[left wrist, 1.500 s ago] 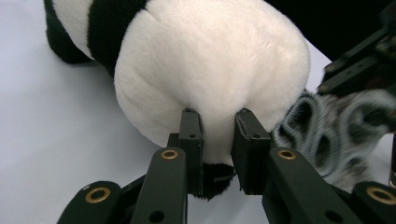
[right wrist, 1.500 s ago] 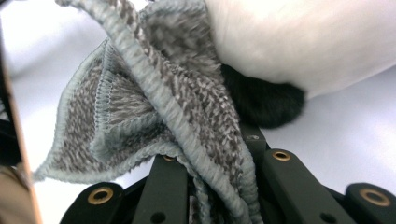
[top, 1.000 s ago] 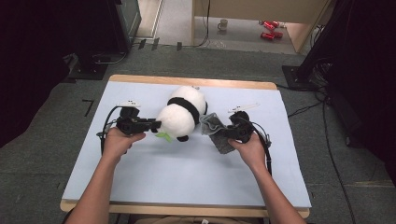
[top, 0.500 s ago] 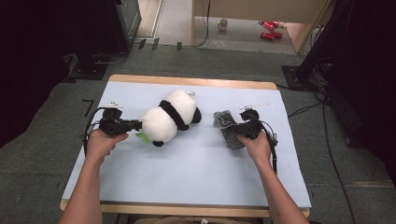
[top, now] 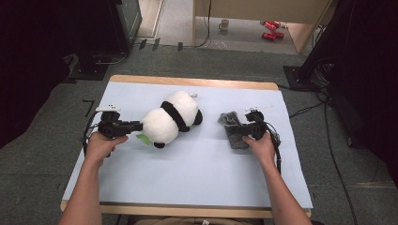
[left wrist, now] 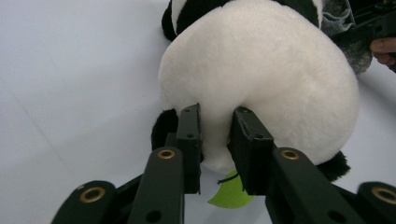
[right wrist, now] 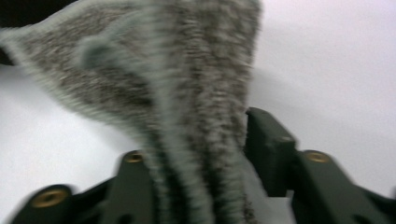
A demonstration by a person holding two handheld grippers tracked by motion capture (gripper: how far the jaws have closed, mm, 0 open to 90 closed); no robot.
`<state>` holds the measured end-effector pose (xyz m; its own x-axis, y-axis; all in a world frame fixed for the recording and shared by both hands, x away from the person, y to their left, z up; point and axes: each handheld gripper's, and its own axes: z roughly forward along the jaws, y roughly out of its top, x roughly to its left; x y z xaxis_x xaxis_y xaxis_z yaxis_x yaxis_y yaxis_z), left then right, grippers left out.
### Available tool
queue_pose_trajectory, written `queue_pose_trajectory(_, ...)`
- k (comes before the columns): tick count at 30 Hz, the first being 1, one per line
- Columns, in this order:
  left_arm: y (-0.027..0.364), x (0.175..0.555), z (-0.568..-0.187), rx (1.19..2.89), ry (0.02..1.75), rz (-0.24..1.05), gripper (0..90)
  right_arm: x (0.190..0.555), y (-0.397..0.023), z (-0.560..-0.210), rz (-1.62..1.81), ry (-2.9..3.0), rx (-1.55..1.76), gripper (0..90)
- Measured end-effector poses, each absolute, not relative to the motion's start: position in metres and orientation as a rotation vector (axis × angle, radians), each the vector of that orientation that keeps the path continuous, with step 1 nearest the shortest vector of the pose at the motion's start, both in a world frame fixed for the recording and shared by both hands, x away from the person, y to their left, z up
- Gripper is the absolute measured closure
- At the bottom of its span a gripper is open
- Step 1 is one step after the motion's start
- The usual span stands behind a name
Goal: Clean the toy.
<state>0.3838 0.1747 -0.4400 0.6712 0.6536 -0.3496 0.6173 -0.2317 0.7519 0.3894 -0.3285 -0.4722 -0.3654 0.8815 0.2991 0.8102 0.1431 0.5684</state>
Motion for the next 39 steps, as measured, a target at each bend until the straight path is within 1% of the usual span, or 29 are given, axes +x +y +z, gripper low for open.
queue_pose_trajectory(3,0.177,0.384,-0.440,1.916,1.001,0.049,66.9,0.391,-0.331,-0.473,1.049,2.302,1.728,42.4)
queue_pose_trajectory(6,0.179,0.383,-0.440,1.909,1.011,0.065,61.9,0.392,-0.333,-0.471,1.102,2.298,1.710,40.1)
queue_pose_trajectory(10,0.179,0.383,-0.440,1.903,1.017,0.071,58.2,0.390,-0.332,-0.468,1.136,2.313,1.692,32.5)
queue_pose_trajectory(14,0.179,0.383,-0.440,1.902,1.015,0.072,57.6,0.392,-0.333,-0.471,1.052,2.305,1.709,32.4)
queue_pose_trajectory(18,0.179,0.383,-0.441,1.899,1.013,0.077,56.0,0.390,-0.339,-0.467,1.112,2.270,1.725,32.4)
queue_pose_trajectory(27,0.181,0.384,-0.442,1.904,1.024,0.098,46.4,0.386,-0.347,-0.453,1.162,2.259,1.671,32.9)
queue_pose_trajectory(33,0.184,0.381,-0.440,1.901,1.037,0.110,43.6,0.381,-0.358,-0.444,1.209,2.231,1.638,33.4)
queue_pose_trajectory(39,0.192,0.376,-0.439,1.915,1.040,0.122,38.9,0.376,-0.372,-0.433,1.223,2.202,1.596,35.1)
